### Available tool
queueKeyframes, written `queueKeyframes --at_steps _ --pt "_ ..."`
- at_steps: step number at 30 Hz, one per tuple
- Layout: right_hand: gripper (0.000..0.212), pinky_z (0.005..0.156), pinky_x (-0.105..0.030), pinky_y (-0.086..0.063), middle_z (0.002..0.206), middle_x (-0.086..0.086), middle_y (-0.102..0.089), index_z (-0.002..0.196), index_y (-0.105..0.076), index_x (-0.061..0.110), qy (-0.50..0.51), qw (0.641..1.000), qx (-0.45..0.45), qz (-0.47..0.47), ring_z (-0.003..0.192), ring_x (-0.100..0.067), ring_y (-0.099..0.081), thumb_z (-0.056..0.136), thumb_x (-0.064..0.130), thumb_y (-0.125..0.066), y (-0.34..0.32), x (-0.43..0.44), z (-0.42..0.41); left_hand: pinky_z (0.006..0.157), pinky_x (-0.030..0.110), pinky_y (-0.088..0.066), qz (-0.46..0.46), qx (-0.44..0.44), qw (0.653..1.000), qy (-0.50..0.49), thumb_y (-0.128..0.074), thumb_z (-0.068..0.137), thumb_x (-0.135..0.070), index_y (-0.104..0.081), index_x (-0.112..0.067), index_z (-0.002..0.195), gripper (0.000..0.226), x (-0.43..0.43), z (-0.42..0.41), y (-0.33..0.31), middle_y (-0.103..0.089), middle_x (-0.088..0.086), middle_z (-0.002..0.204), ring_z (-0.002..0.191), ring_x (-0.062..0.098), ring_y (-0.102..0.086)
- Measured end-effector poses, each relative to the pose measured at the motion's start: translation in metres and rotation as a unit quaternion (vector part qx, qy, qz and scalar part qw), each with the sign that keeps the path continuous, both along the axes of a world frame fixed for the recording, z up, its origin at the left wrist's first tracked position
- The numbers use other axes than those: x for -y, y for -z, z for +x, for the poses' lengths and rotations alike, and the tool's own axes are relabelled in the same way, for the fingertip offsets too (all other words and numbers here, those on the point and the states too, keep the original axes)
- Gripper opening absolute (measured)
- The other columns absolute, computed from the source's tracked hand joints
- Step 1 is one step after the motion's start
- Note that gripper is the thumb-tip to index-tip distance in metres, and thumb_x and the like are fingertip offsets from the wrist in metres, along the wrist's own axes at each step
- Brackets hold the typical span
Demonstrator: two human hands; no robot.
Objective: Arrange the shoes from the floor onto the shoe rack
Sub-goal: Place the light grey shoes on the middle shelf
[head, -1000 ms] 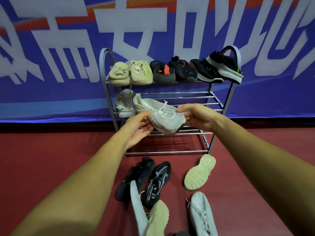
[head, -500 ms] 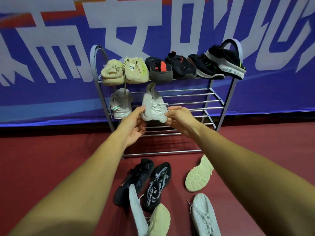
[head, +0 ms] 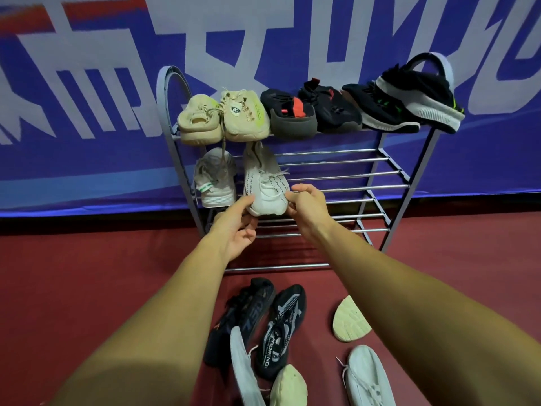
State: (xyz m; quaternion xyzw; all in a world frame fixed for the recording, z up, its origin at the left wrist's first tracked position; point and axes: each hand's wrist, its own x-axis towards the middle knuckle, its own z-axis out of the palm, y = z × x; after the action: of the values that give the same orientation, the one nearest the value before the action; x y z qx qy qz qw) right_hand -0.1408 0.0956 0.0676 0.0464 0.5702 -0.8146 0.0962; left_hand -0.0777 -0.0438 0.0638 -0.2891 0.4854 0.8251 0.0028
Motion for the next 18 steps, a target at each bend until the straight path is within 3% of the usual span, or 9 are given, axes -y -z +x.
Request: queueKeyframes --at_steps 3,7,11,14,16,17,18 --pt "0.021 0.054 -0.023 -0.05 0.083 -0.008 -0.061 0.091 -0.052 0.011 0.005 1.0 0.002 -0.007 0.066 -0.014 -0.06 0.095 -0.009 -0.054 0.009 0.006 -0.009 0.047 0.019 -0.03 -0.006 0.025 1.0 0.006 -0.08 0.078 -0.028 -0.071 -0.015 0.105 0.031 0.004 -0.004 0.009 -0.071 0.001 0.074 0.054 0.008 -0.053" --pt "0.017 0.069 -0.028 -0.054 0.088 -0.008 -0.066 0.097 -0.054 0.013 -0.018 1.0 0.005 -0.013 0.07 -0.014 -0.065 0.095 -0.003 -0.059 0.017 0.012 -0.021 0.052 0.02 -0.029 0.026 0.017 0.999 -0.024 -0.08 0.078 -0.019 -0.07 -0.016 0.093 0.018 0.01 -0.012 0.014 -0.068 -0.001 0.076 0.063 0.008 -0.053" --pt "0.028 0.055 -0.018 -0.053 0.087 -0.012 -0.067 0.114 -0.05 0.003 -0.051 0.995 0.017 -0.083 0.056 -0.007 -0.068 0.091 -0.006 -0.064 0.02 0.016 -0.026 0.054 0.02 -0.031 0.041 0.006 0.997 -0.06 -0.075 0.083 -0.014 -0.066 -0.016 0.087 0.01 0.015 -0.021 0.019 -0.067 -0.005 0.058 0.064 0.006 -0.052" --pt "0.034 0.069 -0.024 -0.059 0.102 -0.023 -0.069 0.121 -0.05 -0.008 -0.066 0.992 0.026 -0.101 0.075 -0.018 -0.075 0.089 -0.008 -0.065 0.025 0.016 -0.03 0.055 0.019 -0.032 0.044 0.001 0.996 -0.072 -0.074 0.084 -0.012 -0.065 -0.017 0.087 0.01 0.015 -0.027 0.021 -0.067 -0.006 0.055 0.063 0.005 -0.053" --pt "0.022 0.088 -0.034 -0.058 0.098 -0.022 -0.072 0.11 -0.059 -0.012 -0.085 0.994 0.029 -0.067 0.087 -0.027 -0.075 0.09 -0.005 -0.066 0.031 0.014 -0.033 0.056 0.019 -0.032 0.043 0.001 0.996 -0.077 -0.074 0.084 -0.012 -0.066 -0.017 0.086 0.009 0.015 -0.03 0.023 -0.068 -0.006 0.057 0.064 0.005 -0.053" --pt "0.007 0.083 -0.033 -0.056 0.077 -0.014 -0.07 0.089 -0.064 -0.007 -0.109 0.993 0.026 -0.045 0.073 -0.023 -0.073 0.091 -0.001 -0.066 0.032 0.013 -0.033 0.055 0.018 -0.032 0.04 0.003 0.996 -0.077 -0.074 0.085 -0.012 -0.066 -0.017 0.085 0.009 0.015 -0.032 0.024 -0.068 -0.005 0.06 0.064 0.005 -0.053" --pt "0.025 0.073 -0.029 -0.052 0.055 -0.005 -0.059 0.069 -0.059 0.002 -0.126 0.991 0.024 -0.028 0.052 -0.015 -0.062 0.093 0.004 -0.066 0.035 0.012 -0.035 0.055 0.018 -0.032 0.037 0.006 0.996 -0.076 -0.073 0.085 -0.013 -0.066 -0.017 0.085 0.008 0.015 -0.033 0.026 -0.069 -0.005 0.064 0.064 0.005 -0.053"
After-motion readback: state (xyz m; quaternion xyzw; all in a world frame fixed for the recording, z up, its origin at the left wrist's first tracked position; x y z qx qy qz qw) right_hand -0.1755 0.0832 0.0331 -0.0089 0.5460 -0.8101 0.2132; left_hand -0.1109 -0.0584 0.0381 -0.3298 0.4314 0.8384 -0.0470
